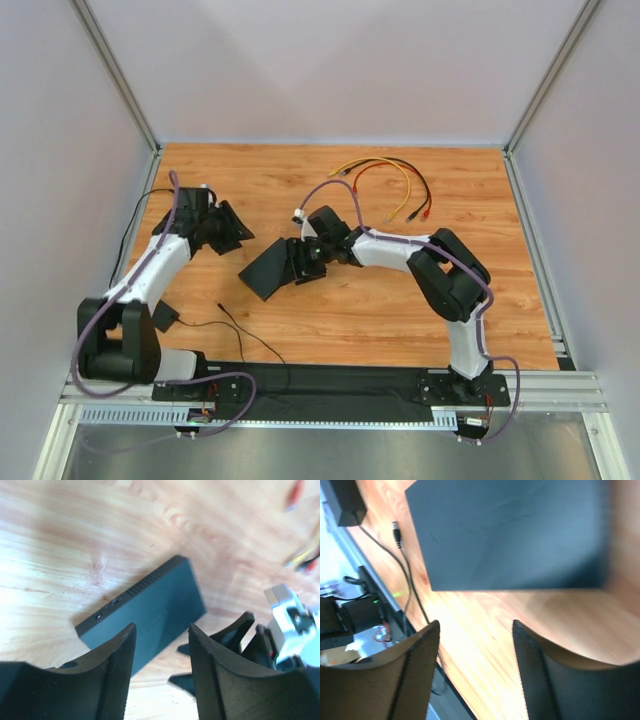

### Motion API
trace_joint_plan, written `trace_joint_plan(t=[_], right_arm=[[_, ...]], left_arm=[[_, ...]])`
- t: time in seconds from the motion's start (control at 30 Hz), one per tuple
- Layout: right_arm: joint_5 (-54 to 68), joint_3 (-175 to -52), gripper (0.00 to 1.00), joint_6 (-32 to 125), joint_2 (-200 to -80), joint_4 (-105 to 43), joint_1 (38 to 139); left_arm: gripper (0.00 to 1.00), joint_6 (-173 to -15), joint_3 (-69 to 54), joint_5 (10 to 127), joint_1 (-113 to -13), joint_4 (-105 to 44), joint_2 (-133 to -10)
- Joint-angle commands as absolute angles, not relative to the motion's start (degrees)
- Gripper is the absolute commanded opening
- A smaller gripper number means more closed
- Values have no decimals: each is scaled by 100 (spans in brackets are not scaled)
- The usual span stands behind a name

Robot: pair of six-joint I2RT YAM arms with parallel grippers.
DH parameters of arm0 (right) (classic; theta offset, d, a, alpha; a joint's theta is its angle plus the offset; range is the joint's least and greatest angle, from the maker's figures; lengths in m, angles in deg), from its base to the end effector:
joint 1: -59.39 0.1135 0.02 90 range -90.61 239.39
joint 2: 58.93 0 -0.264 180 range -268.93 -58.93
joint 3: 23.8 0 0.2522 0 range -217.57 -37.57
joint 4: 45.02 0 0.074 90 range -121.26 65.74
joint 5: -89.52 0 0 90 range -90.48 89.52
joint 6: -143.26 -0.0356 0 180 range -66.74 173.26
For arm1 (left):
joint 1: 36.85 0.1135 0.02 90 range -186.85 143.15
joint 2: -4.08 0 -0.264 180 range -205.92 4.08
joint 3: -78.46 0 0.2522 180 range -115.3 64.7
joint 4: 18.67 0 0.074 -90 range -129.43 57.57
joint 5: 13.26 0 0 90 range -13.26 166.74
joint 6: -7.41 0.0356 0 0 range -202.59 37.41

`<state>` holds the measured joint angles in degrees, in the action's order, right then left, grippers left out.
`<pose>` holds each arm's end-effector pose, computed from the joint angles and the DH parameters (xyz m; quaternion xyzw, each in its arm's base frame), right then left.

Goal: Pull the plug from the switch port

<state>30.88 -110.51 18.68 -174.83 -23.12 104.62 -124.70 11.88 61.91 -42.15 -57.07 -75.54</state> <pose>0.2834 0.3120 0.1467 -0.1739 0.8955 0.4012 0.0825 0.2836 -0.0355 0.2315 -0.2551 0.9016 -0.2432 0.2508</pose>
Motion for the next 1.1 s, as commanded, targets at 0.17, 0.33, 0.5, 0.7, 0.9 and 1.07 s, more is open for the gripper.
trace_joint_plan(t=[0.17,0.33,0.5,0.7,0.9,1.07], right_arm=[[2474,-11621,71,3348,-16747,-736,9798],[2703,-12639,72,3858,-17318,-235,9630],[2940,-13529,69,4122,-18090,152,9534],[3291,-14417,62,4228,-18882,443,9507],[3634,-14295,57,3938,-19059,92,9507],[3793,-14075,53,3780,-19059,-146,9525]], left_arm=[[57,-12722,2011,6314,-4204,-6284,-5790],[57,-13127,2812,5899,-4204,-6029,-5209],[59,-13356,3226,6005,-4204,-5854,-4857],[59,-13743,3736,5592,-4204,-5133,-5286],[59,-13840,3947,5828,-4204,-4790,-5692],[59,-13928,4018,6022,-4204,-4509,-5937]])
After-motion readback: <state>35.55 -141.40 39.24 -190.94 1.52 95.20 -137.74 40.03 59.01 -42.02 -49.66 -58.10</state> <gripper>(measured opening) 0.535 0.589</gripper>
